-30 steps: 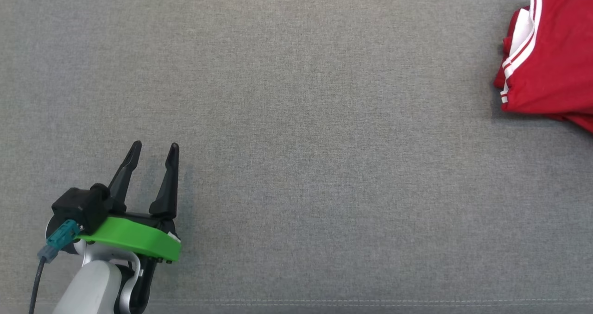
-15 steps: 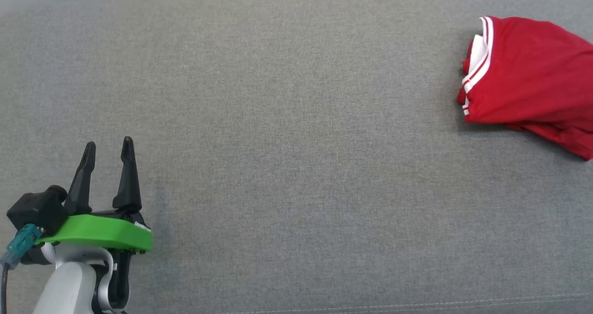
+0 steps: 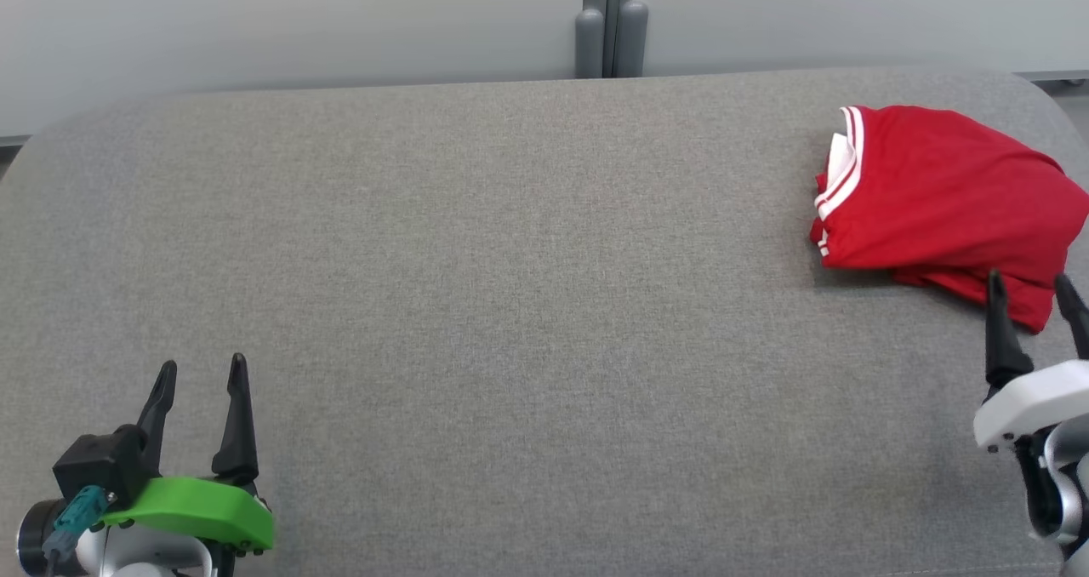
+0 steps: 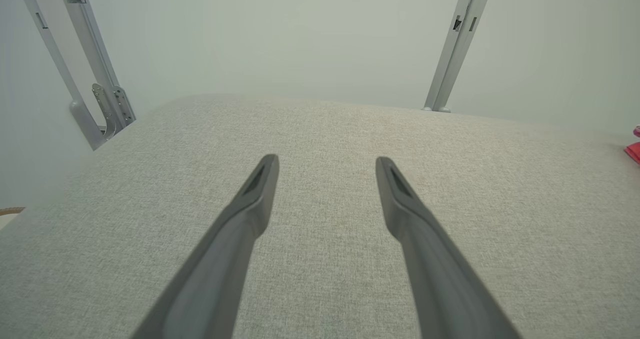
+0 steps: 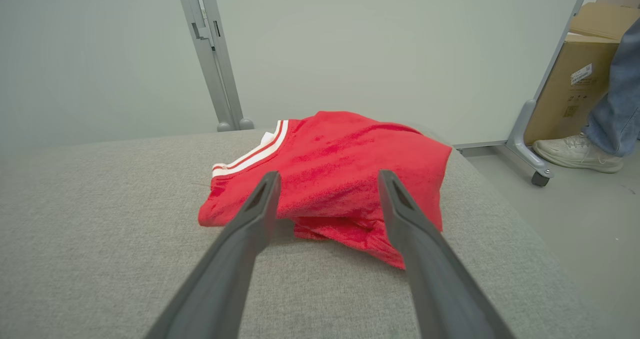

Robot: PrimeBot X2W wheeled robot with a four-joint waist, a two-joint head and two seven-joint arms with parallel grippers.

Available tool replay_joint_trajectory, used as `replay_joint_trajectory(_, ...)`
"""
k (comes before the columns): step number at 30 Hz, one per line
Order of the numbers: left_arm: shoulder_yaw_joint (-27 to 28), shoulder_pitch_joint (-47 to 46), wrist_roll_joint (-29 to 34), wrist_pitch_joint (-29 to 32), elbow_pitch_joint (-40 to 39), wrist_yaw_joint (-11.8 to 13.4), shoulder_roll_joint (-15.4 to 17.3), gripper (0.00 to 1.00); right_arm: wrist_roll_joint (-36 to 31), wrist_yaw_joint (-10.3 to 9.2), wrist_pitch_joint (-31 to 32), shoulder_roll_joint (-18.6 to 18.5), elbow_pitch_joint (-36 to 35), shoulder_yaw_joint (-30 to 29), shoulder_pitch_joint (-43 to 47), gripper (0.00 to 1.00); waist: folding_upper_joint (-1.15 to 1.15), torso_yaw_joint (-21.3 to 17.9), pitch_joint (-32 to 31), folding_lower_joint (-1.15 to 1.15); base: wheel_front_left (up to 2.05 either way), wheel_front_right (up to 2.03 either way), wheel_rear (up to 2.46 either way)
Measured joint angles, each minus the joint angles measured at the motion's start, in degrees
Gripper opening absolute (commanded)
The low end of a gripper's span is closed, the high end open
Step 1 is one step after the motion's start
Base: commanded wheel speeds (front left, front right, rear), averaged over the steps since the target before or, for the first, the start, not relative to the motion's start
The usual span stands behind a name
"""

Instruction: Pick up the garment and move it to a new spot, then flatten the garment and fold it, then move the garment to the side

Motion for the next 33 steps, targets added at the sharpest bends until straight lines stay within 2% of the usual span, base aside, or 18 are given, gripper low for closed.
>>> replay_joint_trajectory(7, 1.3, 1.7, 0.1, 0.0, 0.8, 0.3, -0.5, 1.0, -5.2, 0.01, 0.2, 3.6, -2.6, 0.2, 4.3, 1.0, 0.0, 0.0, -2.2, 0.0, 0.0, 0.0, 0.0)
replay_joint_trajectory(8, 1.2, 1.7, 0.1, 0.0, 1.0, 0.3, -0.8, 0.0, -5.8, 0.01, 0.2, 4.0, -2.9, 0.0, 4.9, 0.0, 0.0, 0.1, -2.4, 0.0, 0.0, 0.0, 0.0)
replay_joint_trajectory(16, 0.5, 3.1, -0.2, 0.4, 4.8, 0.3, -3.8, 0.0, -5.9, 0.21, 0.4, 8.6, 0.2, 1.2, 8.5, 0.0, 0.0, 0.2, -2.7, 0.0, 0.0, 0.0, 0.0)
replay_joint_trajectory(33, 2.6, 3.0, -10.4, 3.9, 5.2, -1.5, -4.2, 0.0, 4.8, 2.18, 3.9, 10.2, 0.3, -2.2, 8.2, 0.0, 0.0, 0.0, -2.9, 0.0, 0.0, 0.0, 0.0)
